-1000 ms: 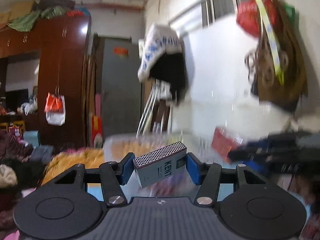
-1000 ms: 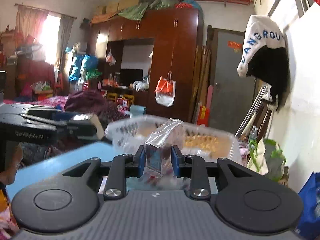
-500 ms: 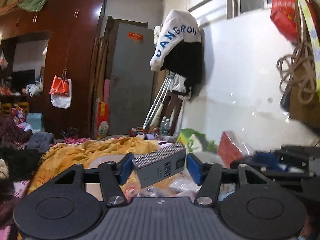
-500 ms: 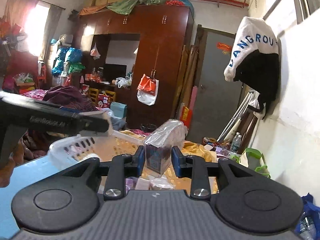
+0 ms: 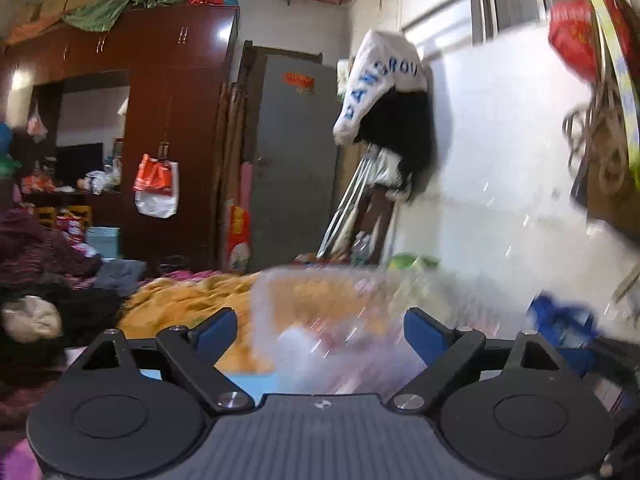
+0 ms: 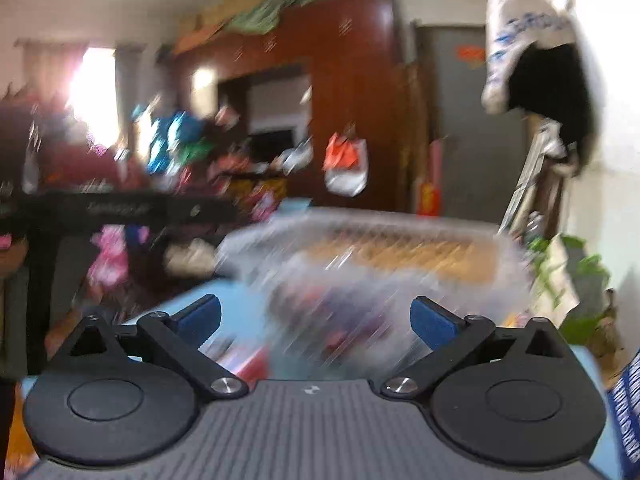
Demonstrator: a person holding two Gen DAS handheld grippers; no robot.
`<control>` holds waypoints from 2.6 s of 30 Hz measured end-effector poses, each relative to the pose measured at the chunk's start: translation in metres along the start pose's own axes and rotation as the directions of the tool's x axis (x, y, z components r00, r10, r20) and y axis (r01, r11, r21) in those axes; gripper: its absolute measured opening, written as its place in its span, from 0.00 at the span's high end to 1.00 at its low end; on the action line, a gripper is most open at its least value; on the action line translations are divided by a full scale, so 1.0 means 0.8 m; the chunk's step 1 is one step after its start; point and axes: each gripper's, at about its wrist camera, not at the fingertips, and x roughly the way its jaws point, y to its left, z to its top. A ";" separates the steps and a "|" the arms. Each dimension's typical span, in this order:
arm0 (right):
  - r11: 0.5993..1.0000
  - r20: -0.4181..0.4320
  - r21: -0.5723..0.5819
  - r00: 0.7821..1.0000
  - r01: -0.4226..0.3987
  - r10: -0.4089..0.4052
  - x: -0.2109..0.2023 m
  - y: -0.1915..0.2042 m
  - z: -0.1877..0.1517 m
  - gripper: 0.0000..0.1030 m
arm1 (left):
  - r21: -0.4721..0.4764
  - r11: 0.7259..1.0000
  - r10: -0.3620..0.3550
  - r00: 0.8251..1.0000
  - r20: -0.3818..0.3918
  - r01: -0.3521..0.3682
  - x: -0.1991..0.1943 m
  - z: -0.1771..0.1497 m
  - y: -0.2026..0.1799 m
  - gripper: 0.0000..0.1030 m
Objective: Organize objects
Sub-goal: 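Carry both boxes into the white basket and open both grippers, then grasp the bagged black-white box with left gripper while right grasps pink tissue pack, then lift both items into the white basket and open both grippers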
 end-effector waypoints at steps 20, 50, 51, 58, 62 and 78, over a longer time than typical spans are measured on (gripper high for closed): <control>0.998 -0.178 -0.043 0.983 0.044 -0.051 0.049 0.032 -0.035 0.66 | 0.094 0.992 0.104 0.974 -0.201 -0.087 0.022 -0.071 0.026 0.09; 0.983 -0.022 0.121 0.990 0.140 -0.139 -0.040 -0.081 -0.049 0.65 | 0.139 0.989 0.083 0.967 -0.241 -0.050 0.024 -0.090 -0.029 0.59; 0.984 -0.003 0.123 0.992 0.128 -0.128 -0.047 -0.080 -0.049 0.65 | 0.130 0.991 0.065 0.974 -0.215 -0.037 0.014 -0.087 -0.030 0.59; 0.995 0.220 -0.003 0.971 0.101 -0.098 -0.082 -0.050 0.027 0.66 | 0.067 0.996 -0.064 0.997 0.037 0.061 -0.056 -0.008 -0.045 0.59; 0.995 0.213 -0.030 0.973 0.096 -0.088 -0.038 -0.060 0.099 0.66 | 0.070 0.995 -0.081 0.992 0.100 0.074 -0.031 0.069 -0.065 0.59; 0.980 0.171 0.020 0.965 0.200 -0.201 0.027 -0.102 0.079 0.00 | 0.030 0.999 -0.042 0.999 0.015 0.041 0.082 0.045 -0.041 0.04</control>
